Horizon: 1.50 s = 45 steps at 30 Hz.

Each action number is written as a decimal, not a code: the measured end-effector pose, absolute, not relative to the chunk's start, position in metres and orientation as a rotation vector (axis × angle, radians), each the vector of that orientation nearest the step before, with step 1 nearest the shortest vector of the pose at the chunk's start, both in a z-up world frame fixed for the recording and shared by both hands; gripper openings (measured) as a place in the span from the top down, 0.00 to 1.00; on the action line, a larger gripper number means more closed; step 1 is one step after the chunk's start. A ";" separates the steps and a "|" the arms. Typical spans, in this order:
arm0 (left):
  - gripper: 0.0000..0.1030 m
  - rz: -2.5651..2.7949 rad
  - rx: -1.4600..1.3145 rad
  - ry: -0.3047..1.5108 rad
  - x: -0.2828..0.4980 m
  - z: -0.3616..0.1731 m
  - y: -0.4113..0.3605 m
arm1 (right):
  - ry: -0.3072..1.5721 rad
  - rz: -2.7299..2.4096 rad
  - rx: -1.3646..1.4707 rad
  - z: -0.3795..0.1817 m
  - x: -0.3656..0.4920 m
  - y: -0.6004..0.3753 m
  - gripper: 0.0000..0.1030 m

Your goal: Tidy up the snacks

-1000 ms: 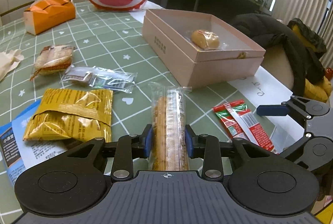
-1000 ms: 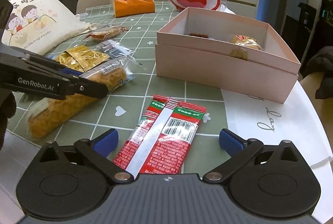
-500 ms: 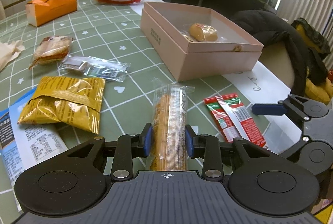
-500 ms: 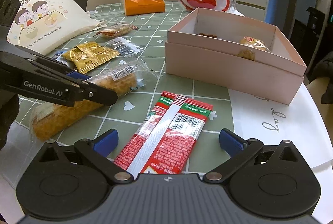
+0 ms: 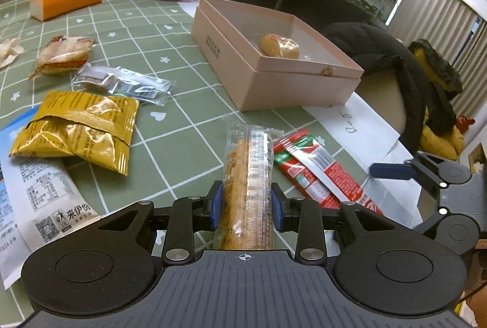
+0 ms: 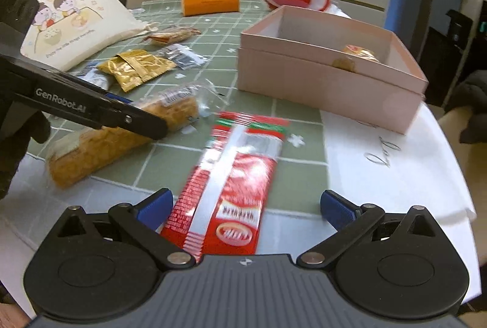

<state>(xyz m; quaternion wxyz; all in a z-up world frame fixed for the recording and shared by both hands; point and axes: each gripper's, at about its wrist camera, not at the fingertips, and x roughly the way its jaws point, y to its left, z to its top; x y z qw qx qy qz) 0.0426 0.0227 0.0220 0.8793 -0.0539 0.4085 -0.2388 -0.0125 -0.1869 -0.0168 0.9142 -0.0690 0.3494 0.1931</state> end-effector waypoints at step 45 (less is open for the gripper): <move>0.67 -0.428 -0.138 0.280 0.011 0.197 0.004 | 0.401 0.395 0.060 0.145 -0.014 -0.265 0.56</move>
